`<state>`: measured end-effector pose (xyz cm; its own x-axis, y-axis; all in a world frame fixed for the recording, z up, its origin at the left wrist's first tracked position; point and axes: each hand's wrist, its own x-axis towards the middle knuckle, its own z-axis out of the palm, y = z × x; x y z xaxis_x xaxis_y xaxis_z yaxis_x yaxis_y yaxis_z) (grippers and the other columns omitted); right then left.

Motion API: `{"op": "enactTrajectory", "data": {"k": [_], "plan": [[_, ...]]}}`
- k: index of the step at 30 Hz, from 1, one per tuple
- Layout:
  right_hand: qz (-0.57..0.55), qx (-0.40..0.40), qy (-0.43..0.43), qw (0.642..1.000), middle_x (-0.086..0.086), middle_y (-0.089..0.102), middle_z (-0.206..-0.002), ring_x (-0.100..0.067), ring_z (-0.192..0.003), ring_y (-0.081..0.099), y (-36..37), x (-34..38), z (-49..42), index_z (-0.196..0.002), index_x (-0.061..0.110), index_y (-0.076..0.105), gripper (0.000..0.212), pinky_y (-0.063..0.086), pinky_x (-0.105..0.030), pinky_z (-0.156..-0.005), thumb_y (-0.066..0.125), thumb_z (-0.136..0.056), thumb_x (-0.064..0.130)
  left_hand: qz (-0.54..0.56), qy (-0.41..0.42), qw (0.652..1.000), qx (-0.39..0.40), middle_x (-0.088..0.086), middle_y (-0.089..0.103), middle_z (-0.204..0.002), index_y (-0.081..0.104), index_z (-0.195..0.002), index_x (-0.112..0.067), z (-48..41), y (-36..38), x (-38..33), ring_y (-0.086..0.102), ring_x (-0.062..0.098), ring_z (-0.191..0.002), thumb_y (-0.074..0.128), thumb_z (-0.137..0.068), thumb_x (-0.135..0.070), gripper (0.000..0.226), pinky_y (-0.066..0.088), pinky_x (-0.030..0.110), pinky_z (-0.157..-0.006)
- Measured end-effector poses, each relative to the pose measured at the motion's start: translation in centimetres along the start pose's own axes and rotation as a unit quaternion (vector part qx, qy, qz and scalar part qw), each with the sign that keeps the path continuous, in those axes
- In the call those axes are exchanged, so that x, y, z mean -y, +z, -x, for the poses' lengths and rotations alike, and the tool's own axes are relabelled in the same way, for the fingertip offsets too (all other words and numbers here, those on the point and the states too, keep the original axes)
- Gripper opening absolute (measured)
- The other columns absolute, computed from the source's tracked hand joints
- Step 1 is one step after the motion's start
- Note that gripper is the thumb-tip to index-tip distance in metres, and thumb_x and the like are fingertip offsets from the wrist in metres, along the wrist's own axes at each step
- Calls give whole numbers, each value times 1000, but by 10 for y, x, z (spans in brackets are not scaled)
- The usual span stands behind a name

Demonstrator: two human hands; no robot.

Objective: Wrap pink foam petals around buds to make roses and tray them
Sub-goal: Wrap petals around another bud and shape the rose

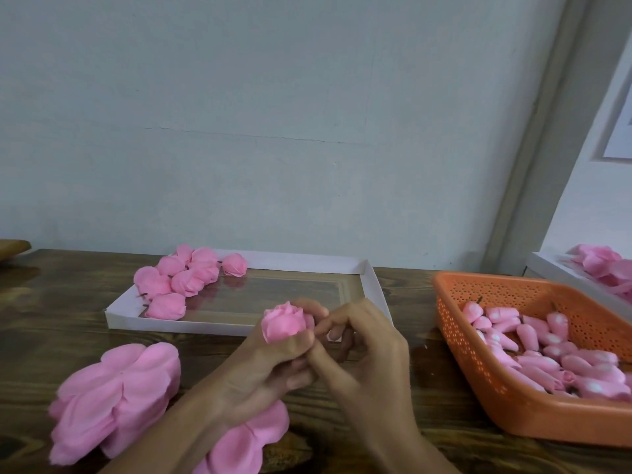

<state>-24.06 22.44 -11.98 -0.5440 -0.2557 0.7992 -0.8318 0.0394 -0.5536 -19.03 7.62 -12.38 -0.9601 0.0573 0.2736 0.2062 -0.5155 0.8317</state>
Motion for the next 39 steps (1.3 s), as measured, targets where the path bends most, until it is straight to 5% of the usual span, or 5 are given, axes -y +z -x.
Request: {"op": "enactTrajectory", "data": {"k": [10,17,21,28,39], "plan": [[-17,72,137,988,13,59,-103,-10,-102,61,-3,-5,-5,-92,40,78,17,57,-40,-74,73,-79,49,-9,-15,1000,13,9,70,-98,74,-126,-20,-3,-9,-2,55,10,-60,91,-78,-23,51,48,22,-51],[-158,171,196,953,35,59,-118,-5,-142,46,4,-9,-6,-92,19,83,15,50,-48,-107,71,-99,24,-83,5,995,-51,10,71,-118,61,-140,-41,-6,-12,3,65,29,-114,73,-82,-20,63,38,54,-88],[-215,131,208,945,6,74,-121,-22,-116,70,8,-10,-1,-97,13,78,13,59,-56,-94,67,-102,19,-98,2,990,-102,9,73,-112,73,-110,-35,-9,-8,8,71,29,-113,80,-77,-36,34,58,43,-87],[-153,72,202,965,-3,78,-89,-19,-91,75,7,-23,-1,-92,10,70,15,59,-37,-83,68,-102,22,-143,59,969,-190,11,66,-86,63,-104,-2,-18,-12,13,56,24,-72,86,-72,-42,56,45,28,-51],[-309,108,299,896,-16,78,-98,-31,-97,77,0,-37,-8,-93,12,78,12,64,-32,-80,71,-98,20,-182,81,956,-216,11,77,-115,79,-113,-21,-17,-27,10,76,29,-105,87,-76,-39,42,62,30,-78]]}}
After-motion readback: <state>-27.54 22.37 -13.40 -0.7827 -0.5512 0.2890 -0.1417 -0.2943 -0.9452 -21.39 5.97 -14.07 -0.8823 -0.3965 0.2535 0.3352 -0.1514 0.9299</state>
